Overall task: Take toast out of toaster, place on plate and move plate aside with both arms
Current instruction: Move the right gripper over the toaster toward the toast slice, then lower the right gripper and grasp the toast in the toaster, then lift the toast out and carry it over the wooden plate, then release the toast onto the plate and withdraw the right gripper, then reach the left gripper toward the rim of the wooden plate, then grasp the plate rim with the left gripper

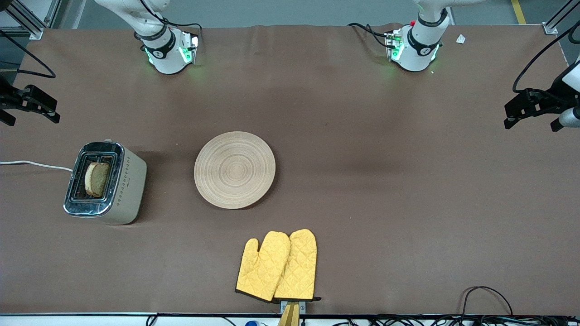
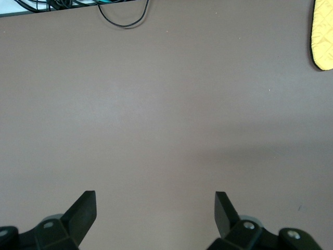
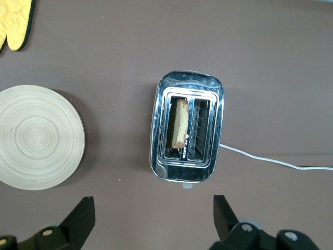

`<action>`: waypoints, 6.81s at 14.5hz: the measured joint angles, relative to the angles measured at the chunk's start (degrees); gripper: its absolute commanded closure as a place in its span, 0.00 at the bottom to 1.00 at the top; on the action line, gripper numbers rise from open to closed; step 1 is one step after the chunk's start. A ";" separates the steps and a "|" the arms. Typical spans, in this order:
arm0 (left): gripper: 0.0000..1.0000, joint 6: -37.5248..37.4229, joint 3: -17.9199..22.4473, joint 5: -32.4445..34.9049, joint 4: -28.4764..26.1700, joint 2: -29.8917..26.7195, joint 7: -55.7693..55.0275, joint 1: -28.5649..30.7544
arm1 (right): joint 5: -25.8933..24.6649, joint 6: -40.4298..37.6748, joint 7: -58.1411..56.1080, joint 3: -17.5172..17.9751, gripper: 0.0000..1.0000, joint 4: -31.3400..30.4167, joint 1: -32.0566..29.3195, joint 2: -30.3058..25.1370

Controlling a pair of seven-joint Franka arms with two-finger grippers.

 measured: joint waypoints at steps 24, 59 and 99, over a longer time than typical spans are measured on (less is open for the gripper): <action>0.00 0.00 0.07 0.00 0.05 0.10 0.00 0.68 | -0.13 27.34 -0.84 -2.69 0.00 -21.34 -0.43 10.03; 0.00 0.00 -0.02 0.00 0.10 0.17 0.00 0.55 | 29.34 49.04 18.48 29.36 0.99 -30.22 0.57 15.55; 0.00 46.65 -1.73 -68.45 4.72 51.41 0.30 -33.89 | 0.98 -3.88 -4.15 -3.43 0.00 4.92 -0.30 6.13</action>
